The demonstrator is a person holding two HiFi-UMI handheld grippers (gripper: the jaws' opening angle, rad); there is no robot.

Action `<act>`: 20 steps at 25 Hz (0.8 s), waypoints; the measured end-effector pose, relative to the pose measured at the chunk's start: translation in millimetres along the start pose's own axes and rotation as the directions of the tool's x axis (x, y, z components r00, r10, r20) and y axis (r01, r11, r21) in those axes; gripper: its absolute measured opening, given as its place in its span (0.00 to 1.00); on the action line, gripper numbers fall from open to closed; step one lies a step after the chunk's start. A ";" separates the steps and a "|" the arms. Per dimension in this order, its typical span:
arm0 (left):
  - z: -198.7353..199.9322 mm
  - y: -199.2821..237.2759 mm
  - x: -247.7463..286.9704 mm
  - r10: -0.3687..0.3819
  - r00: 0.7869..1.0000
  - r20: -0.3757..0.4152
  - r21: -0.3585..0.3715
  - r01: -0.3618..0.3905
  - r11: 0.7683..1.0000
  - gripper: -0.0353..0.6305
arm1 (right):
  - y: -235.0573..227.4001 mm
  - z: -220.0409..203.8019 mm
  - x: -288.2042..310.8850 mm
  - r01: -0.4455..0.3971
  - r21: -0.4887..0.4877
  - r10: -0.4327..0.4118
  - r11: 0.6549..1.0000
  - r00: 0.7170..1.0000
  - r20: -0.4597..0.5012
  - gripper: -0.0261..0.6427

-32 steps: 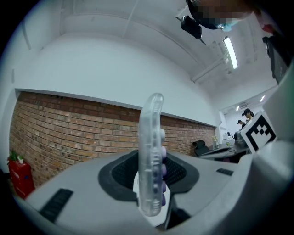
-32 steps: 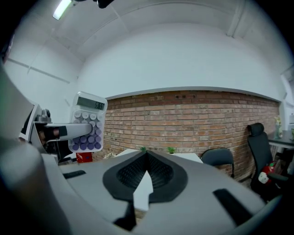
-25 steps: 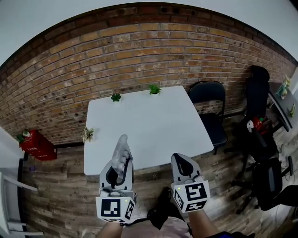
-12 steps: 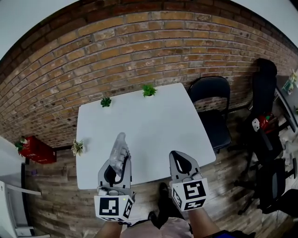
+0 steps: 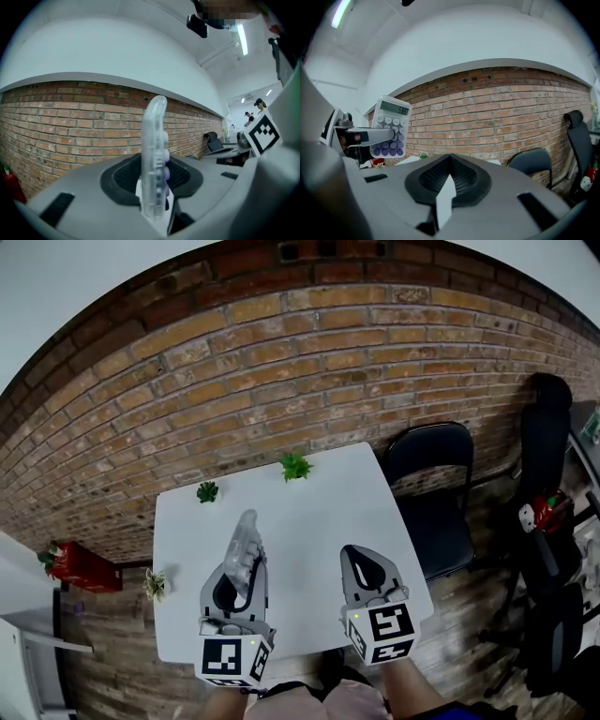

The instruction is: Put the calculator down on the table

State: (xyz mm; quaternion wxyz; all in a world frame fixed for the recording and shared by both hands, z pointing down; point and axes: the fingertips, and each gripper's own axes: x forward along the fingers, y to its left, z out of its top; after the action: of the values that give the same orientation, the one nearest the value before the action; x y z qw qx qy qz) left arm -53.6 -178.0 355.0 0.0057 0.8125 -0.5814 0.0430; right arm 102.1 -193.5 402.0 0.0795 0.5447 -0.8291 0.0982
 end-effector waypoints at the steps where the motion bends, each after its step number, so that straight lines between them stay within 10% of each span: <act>1: 5.6 0.5 6.9 0.004 1.000 0.008 0.002 -0.004 1.000 0.26 | -4.6 6.6 5.6 -0.004 -0.004 0.004 1.000 1.000 0.009 0.04; 11: 31.1 18.3 45.1 0.024 0.999 0.044 0.008 -0.024 1.000 0.26 | -14.5 35.1 48.9 -0.028 -0.027 0.029 0.999 0.999 0.034 0.04; 20: -28.1 53.1 59.5 0.001 0.995 -0.101 -0.084 -0.009 0.996 0.26 | -9.8 33.2 80.8 -0.009 -0.047 0.008 0.999 1.000 -0.010 0.04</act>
State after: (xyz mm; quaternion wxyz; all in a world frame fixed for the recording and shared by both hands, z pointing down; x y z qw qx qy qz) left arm -86.5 -249.7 385.4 0.0693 0.8068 -0.5838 0.0591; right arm 78.4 -277.3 389.9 0.0960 0.5387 -0.8330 0.0815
